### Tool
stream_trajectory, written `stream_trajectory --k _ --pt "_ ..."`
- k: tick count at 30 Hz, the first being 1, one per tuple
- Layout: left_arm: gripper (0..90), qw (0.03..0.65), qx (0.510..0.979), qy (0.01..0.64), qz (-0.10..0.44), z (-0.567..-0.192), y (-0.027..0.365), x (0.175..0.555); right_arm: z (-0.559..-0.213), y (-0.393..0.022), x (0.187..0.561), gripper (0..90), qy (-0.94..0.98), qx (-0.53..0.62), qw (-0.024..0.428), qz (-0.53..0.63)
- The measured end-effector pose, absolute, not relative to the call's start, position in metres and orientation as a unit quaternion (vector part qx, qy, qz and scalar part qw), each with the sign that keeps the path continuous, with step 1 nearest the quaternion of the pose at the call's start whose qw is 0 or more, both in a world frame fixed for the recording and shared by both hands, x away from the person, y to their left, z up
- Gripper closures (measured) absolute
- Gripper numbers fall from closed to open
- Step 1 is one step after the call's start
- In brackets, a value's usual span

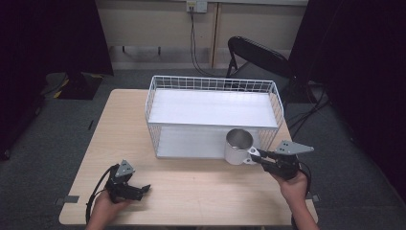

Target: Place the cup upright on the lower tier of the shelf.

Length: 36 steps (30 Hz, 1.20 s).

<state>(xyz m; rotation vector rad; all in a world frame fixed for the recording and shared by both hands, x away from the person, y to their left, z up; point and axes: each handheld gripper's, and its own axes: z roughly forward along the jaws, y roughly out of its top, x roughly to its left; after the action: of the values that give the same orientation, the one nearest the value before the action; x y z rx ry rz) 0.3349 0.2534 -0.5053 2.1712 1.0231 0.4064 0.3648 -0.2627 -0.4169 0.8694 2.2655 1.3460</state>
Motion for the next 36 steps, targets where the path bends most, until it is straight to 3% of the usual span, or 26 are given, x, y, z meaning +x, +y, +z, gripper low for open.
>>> stream_trajectory --k 36 --pt "0.0 0.346 0.837 0.394 0.156 -0.505 0.253 0.335 -0.408 -0.245 0.384 72.0 0.792 0.319 0.204 0.479"
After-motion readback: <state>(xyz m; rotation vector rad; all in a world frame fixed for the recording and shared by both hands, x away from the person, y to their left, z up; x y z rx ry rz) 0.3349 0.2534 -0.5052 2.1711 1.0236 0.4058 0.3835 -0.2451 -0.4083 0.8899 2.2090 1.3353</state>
